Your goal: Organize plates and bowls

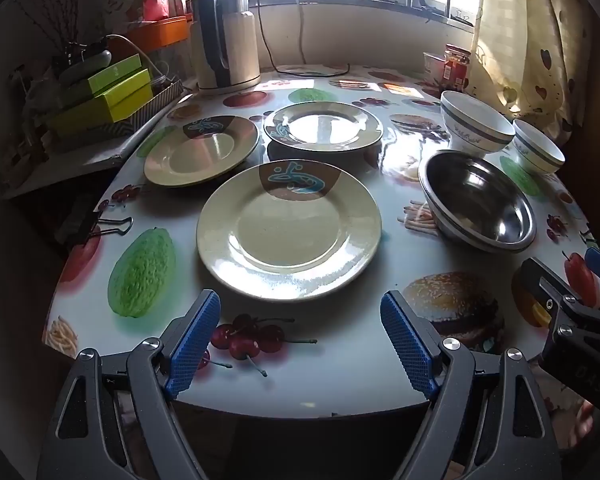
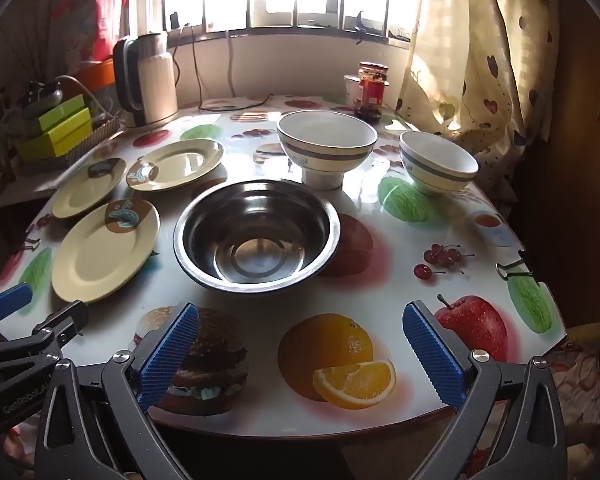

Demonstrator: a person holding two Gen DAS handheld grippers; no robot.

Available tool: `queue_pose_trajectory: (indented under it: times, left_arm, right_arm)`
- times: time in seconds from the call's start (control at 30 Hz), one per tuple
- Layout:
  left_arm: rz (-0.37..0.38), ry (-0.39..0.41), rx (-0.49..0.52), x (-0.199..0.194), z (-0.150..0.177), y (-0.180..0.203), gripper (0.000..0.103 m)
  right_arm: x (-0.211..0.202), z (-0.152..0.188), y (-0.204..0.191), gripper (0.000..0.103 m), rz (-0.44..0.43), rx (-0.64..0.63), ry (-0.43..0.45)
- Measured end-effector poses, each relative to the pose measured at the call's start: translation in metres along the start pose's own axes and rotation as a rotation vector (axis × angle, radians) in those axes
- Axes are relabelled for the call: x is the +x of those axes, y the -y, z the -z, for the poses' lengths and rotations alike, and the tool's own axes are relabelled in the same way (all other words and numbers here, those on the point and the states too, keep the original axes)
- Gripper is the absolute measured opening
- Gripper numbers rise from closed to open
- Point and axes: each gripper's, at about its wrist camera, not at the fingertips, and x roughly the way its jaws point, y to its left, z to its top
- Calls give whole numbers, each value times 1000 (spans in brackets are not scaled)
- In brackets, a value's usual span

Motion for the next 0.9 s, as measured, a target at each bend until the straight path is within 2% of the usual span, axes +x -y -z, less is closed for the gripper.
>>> queue_pose_trajectory:
  times: [0.43, 0.5, 0.9]
  left_arm:
    - [3, 2, -2, -3, -9, -12, 83]
    - [-14, 9, -2, -5, -3, -2, 83]
    - [-18, 10, -2, -3, -4, -2, 83]
  right_arm:
    - [1, -3, 2, 103, -17, 0, 3]
    - [1, -2, 1, 103, -15, 3, 4]
    - [1, -1, 2, 103, -18, 6, 4]
